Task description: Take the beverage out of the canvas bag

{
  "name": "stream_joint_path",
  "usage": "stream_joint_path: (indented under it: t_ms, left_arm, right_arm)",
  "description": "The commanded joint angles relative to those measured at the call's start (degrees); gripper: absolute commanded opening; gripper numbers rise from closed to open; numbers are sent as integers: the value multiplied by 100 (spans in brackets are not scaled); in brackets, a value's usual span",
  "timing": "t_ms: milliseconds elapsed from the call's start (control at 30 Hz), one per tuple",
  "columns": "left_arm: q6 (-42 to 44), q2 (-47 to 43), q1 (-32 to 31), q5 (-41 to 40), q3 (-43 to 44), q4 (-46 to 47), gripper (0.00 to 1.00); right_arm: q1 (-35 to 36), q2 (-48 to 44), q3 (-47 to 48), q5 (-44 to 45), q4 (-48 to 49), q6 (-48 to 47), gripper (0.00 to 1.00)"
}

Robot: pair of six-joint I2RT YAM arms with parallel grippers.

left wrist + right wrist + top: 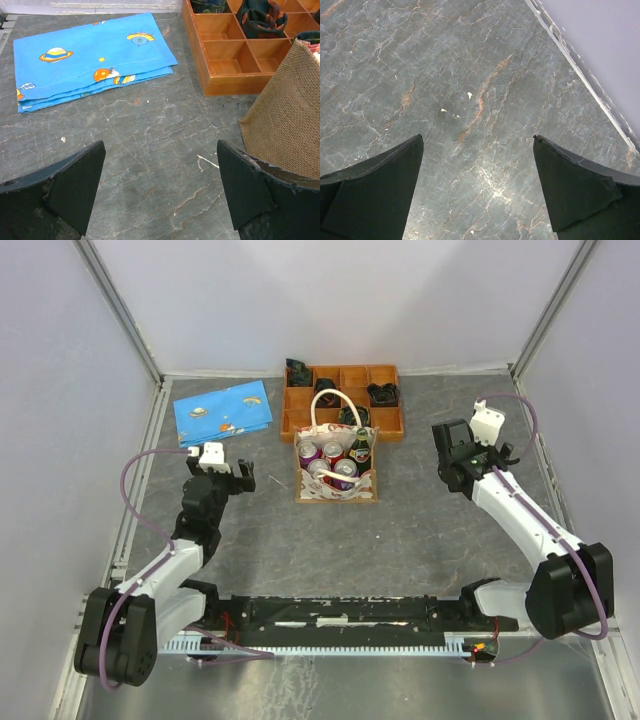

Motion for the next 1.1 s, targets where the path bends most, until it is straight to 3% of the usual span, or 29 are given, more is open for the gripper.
stream_joint_path:
  t_ms: [0, 200, 500, 700, 867, 1067]
  left_arm:
    - [-293, -69, -34, 203, 280, 162, 99]
    - [-413, 24, -208, 414, 501, 128, 99]
    - [-255, -87, -907, -9, 1019, -379, 99]
    - [-148, -156, -1371, -127, 1411, -642, 99]
    - [-116, 279, -1721, 197, 2116, -1303, 99]
    - [-815, 883, -1743, 492, 2804, -1644, 99]
  right_arm:
    - [48, -42, 266, -90, 7, -108, 99]
    - [309, -175, 363, -582, 205, -621, 99]
    - [1141, -654, 754, -1375, 564, -1130, 81]
    - [1471, -1005, 804, -2389, 1021, -1249, 78]
    - [1791, -734, 1007, -2978, 1076, -1261, 78]
    - [2300, 29, 1412, -3094, 1026, -1357, 78]
